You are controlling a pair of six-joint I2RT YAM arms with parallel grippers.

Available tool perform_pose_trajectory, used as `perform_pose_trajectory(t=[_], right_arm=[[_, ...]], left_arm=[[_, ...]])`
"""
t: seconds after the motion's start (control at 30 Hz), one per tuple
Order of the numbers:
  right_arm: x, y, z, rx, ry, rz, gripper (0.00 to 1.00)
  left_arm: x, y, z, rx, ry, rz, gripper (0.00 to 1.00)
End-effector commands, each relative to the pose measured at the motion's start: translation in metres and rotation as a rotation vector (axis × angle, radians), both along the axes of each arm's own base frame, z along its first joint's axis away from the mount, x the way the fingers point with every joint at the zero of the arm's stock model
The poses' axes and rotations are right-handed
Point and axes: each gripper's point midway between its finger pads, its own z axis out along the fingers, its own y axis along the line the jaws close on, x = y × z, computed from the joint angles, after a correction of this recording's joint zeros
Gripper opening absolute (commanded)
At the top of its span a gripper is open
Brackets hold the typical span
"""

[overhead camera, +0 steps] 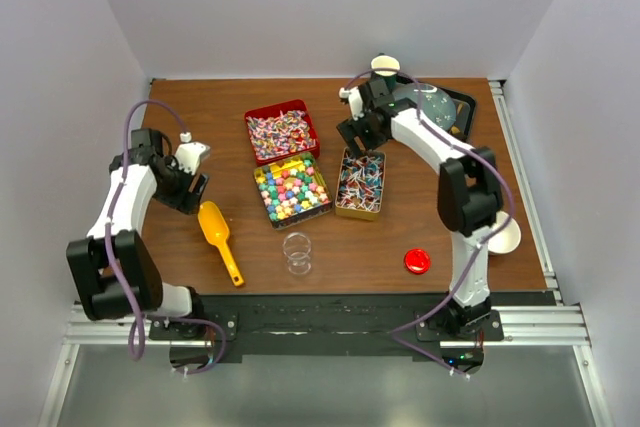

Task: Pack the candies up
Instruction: Move the storage box to the center of the board, then pick up the spatula from the center of the board.

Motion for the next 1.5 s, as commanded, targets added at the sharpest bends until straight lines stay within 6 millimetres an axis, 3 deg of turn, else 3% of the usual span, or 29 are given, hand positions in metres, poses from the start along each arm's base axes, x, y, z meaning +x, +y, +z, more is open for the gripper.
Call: perform_pose_trajectory(t=[0.0,0.1,0.27,0.47,0.7,0.83,1.03,1.13,1.3,1.37,1.43,1.47], right_arm=[[-0.026,-0.002,0.083,0.099,-0.128,0.002,0.91],[-0.050,-0.001,0.093,0.146,-0.108,0.034,0.91],[-0.084,-0.002,0.084,0.173,-0.039,0.097,0.91],[-0.102,-0.003,0.082,0.194,-0.013,0.119,0.91],[-0.115,-0.003,0.078,0.192,0.028,0.178,0.91],[-0.115,0.002,0.079,0.210,0.035,0.198,0.90],[-0.101,0.018,0.105,0.256,-0.025,0.256,0.89],[-0.093,0.032,0.130,0.311,-0.101,0.279,0.89],[-0.094,0.082,0.170,0.384,-0.255,0.385,0.88],[-0.102,0.105,0.174,0.405,-0.282,0.404,0.88],[-0.104,0.127,0.184,0.436,-0.340,0.422,0.87],[-0.116,0.145,0.187,0.452,-0.350,0.457,0.86]], left_arm=[[0.019,-0.002,-0.017,-0.058,-0.022,-0.055,0.68],[0.024,-0.009,-0.025,-0.104,-0.015,-0.105,0.65],[0.021,-0.026,-0.035,-0.204,0.027,-0.201,0.61],[0.025,-0.029,-0.056,-0.247,0.074,-0.211,0.51],[0.030,-0.044,-0.053,-0.362,0.081,-0.232,0.09],[0.032,-0.044,-0.047,-0.370,0.071,-0.200,0.00],[0.043,-0.028,-0.003,-0.337,-0.022,-0.068,0.00],[0.051,-0.022,0.043,-0.348,-0.111,0.018,0.00],[0.074,-0.022,0.098,-0.462,-0.245,0.215,0.00],[0.078,-0.036,0.111,-0.602,-0.269,0.318,0.00],[0.068,-0.055,0.110,-0.755,-0.224,0.420,0.00],[0.074,-0.060,0.119,-0.811,-0.263,0.412,0.00]])
